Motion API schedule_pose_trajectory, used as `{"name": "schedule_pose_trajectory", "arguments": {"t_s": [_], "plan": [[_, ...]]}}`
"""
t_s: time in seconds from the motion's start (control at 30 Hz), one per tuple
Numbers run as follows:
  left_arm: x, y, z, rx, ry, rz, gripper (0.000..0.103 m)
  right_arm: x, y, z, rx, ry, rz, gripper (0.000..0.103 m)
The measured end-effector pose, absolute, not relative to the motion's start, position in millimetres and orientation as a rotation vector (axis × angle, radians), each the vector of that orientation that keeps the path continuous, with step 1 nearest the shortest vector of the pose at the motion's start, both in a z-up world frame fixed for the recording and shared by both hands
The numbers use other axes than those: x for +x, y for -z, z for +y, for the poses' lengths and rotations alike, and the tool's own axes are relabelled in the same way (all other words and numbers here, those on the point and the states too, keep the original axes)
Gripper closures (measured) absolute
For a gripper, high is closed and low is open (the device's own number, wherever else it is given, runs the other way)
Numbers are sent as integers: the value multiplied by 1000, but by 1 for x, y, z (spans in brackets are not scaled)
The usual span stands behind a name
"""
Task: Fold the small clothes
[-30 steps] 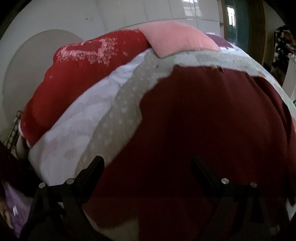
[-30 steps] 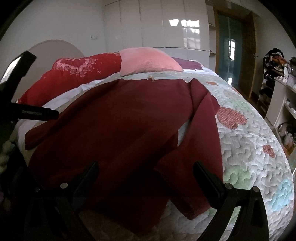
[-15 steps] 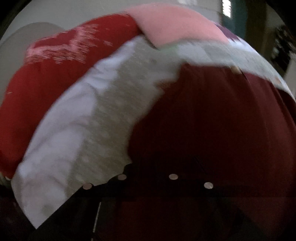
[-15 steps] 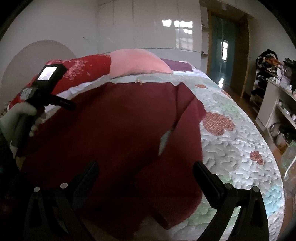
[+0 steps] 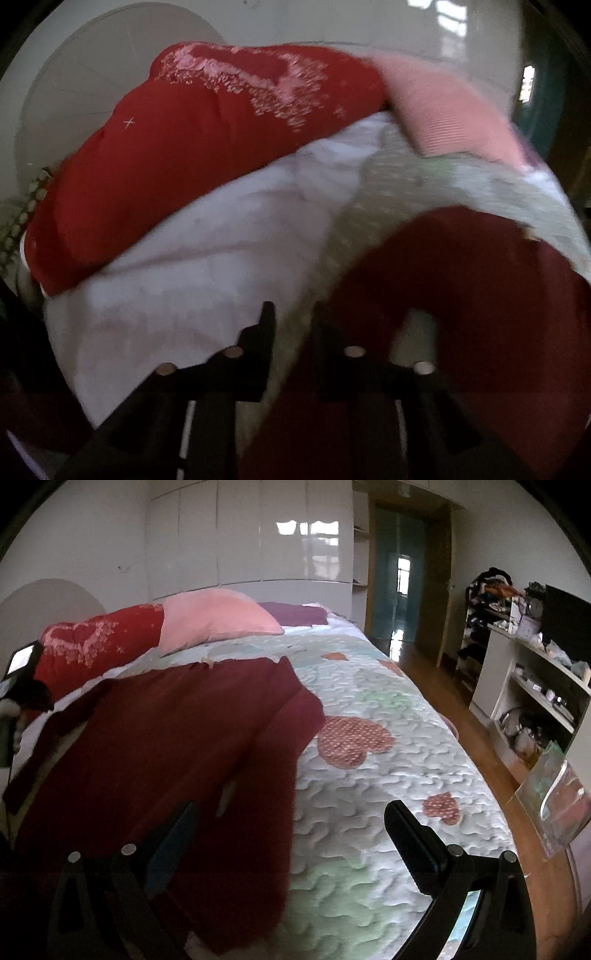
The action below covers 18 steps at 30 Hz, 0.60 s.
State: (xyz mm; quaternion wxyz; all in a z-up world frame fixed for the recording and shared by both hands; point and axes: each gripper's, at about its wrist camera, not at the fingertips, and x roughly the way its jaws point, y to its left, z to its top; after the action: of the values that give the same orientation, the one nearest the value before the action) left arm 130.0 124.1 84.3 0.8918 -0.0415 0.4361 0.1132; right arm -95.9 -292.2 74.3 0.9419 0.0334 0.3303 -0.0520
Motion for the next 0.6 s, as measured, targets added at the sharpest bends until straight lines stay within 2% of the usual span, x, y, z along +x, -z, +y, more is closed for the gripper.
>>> {"name": "schedule_pose_trajectory", "arguments": {"t_s": [0.1, 0.27, 0.3, 0.33, 0.37, 0.4, 0.43, 0.53, 0.6], "plan": [[83, -94, 107, -109, -139, 886, 65, -105, -73, -288, 54, 36, 694, 1], [21, -92, 62, -125, 5, 891, 62, -113, -44, -266, -20, -51, 775, 1], [16, -91, 54, -120, 24, 894, 62, -113, -39, -263, -26, -61, 781, 6], [10, -90, 45, -111, 43, 895, 62, -111, -32, -260, -23, -106, 802, 30], [8, -89, 40, -102, 54, 895, 62, -108, -28, -261, -5, -141, 819, 44], [5, -88, 34, -89, 58, 895, 62, -107, -30, -264, 20, -145, 813, 71], [3, -88, 33, -83, 57, 893, 62, -104, -36, -274, 44, -110, 807, 95], [-5, -88, 33, -76, 37, 885, 62, -104, -58, -336, 269, -7, 738, 95], [-8, -89, 40, -91, 18, 884, 62, -106, -66, -380, 314, 153, 701, 95]]}}
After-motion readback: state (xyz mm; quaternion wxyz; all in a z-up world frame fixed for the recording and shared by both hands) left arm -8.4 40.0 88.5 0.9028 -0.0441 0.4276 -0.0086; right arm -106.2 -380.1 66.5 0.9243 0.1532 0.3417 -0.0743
